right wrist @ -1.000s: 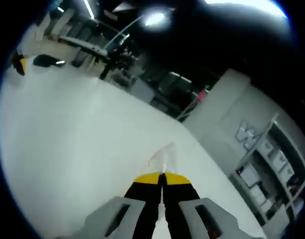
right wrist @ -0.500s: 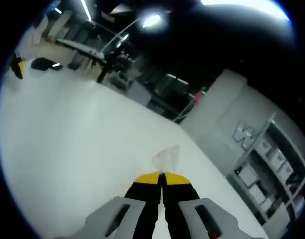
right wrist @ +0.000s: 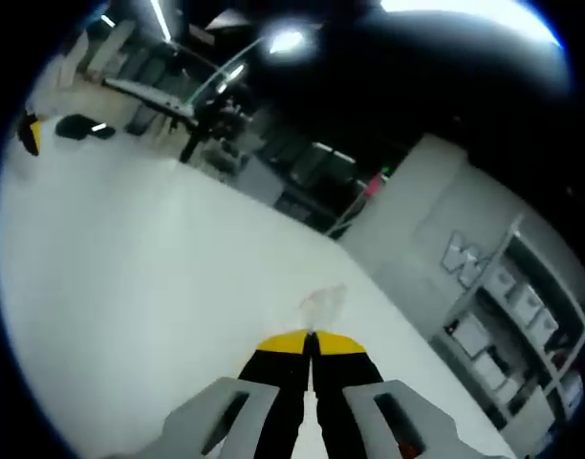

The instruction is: Open the resealable bag by pulling the two sides of the seal apart until the entire bag opening is separated and visibly accessible.

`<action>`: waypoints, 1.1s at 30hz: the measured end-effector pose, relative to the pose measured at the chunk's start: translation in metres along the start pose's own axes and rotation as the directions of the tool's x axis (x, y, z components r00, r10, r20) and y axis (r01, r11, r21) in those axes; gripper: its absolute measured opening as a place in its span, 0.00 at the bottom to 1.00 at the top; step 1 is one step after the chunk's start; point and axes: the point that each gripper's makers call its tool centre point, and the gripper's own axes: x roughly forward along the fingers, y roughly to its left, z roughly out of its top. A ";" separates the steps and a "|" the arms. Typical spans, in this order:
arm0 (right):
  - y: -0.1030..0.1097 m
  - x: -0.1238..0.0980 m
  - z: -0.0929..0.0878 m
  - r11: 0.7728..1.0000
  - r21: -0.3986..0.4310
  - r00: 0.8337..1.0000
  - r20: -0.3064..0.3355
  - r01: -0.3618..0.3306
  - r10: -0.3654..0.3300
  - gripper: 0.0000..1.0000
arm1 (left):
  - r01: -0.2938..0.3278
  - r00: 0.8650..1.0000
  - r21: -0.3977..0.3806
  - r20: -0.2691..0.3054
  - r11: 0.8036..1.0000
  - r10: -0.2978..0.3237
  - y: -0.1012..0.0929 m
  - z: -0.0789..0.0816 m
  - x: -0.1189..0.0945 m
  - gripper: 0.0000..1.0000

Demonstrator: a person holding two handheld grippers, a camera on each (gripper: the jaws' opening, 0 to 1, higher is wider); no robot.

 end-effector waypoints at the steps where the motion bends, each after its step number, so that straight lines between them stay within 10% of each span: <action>1: 0.000 0.000 0.000 1.000 -0.002 1.000 0.001 0.001 -0.001 0.00 | 0.000 1.000 0.001 0.000 1.000 0.000 0.000 0.000 0.000 0.67; 33: -0.008 -0.016 0.014 1.000 0.018 0.999 0.031 0.021 -0.022 0.00 | 0.002 1.000 0.005 0.007 1.000 -0.002 -0.004 0.003 0.000 0.67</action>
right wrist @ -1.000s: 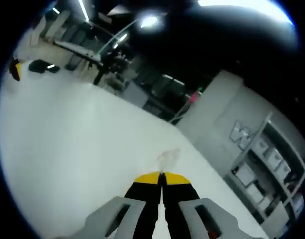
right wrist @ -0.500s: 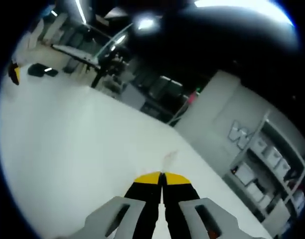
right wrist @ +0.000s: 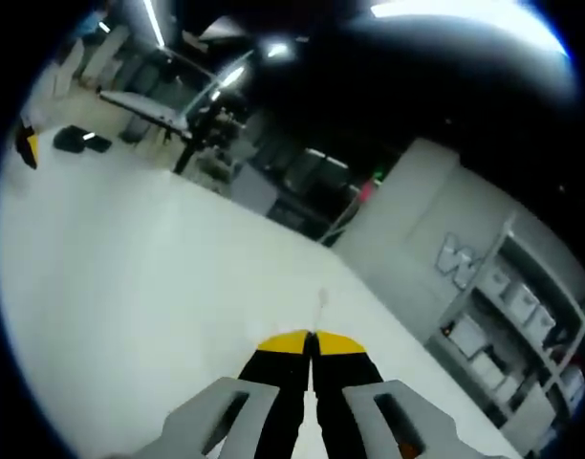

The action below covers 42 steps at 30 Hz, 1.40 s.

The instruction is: Open the resealable bag by pulling the two sides of the seal apart until the entire bag opening is separated and visibly accessible.

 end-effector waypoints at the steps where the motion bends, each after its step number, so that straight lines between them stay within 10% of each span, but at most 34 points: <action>1: 0.000 -0.001 0.000 1.000 0.000 1.000 0.000 0.001 -0.001 0.00 | -0.001 1.000 -0.001 0.000 1.000 0.001 0.000 0.000 0.000 0.67; 42: 0.005 -0.042 0.010 0.999 0.045 0.999 0.043 0.025 -0.027 0.00 | 0.008 1.000 0.017 0.000 1.000 -0.008 -0.016 -0.003 -0.007 0.67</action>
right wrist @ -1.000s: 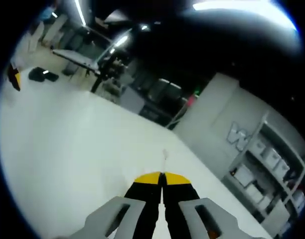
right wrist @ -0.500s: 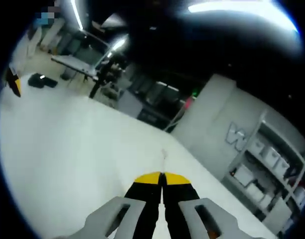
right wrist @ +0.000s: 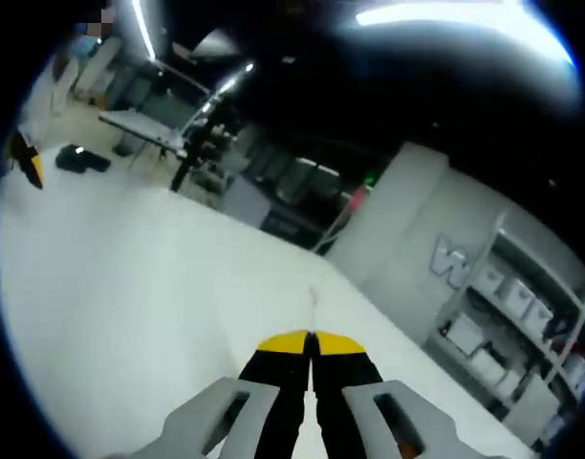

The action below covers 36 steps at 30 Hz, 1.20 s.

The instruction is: Open the resealable bag by pulling the two sides of the seal apart until the entire bag opening is separated and visibly accessible.

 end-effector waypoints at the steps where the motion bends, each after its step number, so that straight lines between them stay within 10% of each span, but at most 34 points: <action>1: 0.000 -0.001 0.000 1.000 0.001 1.000 0.001 0.000 0.000 0.00 | 0.000 1.000 0.001 0.000 1.000 0.000 0.000 0.000 0.000 0.67; 36: -0.001 -0.033 0.009 1.000 0.017 0.999 0.045 -0.002 0.002 0.00 | 0.025 1.000 0.015 0.005 1.000 -0.025 -0.009 0.005 -0.001 0.66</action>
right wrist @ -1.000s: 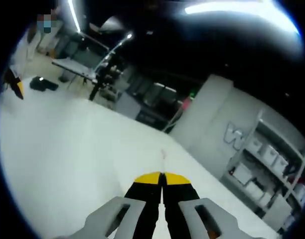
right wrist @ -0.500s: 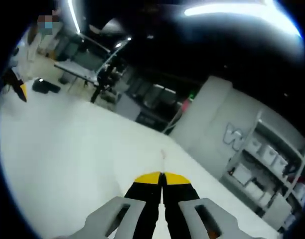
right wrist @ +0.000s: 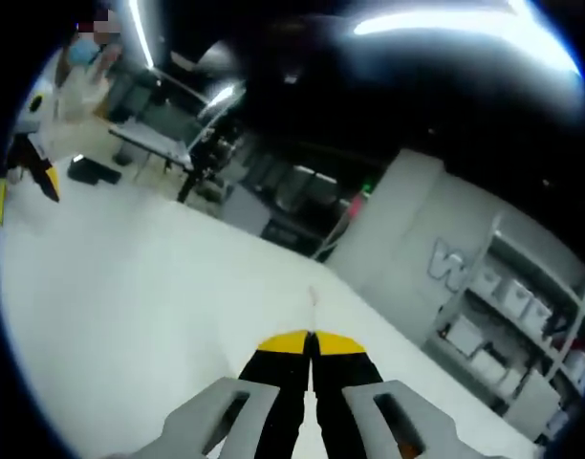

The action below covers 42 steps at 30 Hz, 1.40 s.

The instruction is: Open the resealable bag by pulling the two sides of the seal apart until the entire bag opening is separated and visibly accessible.

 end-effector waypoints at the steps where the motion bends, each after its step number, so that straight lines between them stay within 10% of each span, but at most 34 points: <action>1: 0.004 -0.004 0.002 1.000 -0.001 1.000 0.003 0.001 -0.001 0.00 | 0.001 1.000 0.001 0.001 1.000 -0.001 0.000 0.001 0.000 0.66; 42: 0.025 -0.057 0.021 1.000 0.028 0.997 0.073 -0.013 0.011 0.00 | 0.014 1.000 0.025 0.017 1.000 -0.014 -0.014 0.006 -0.007 0.66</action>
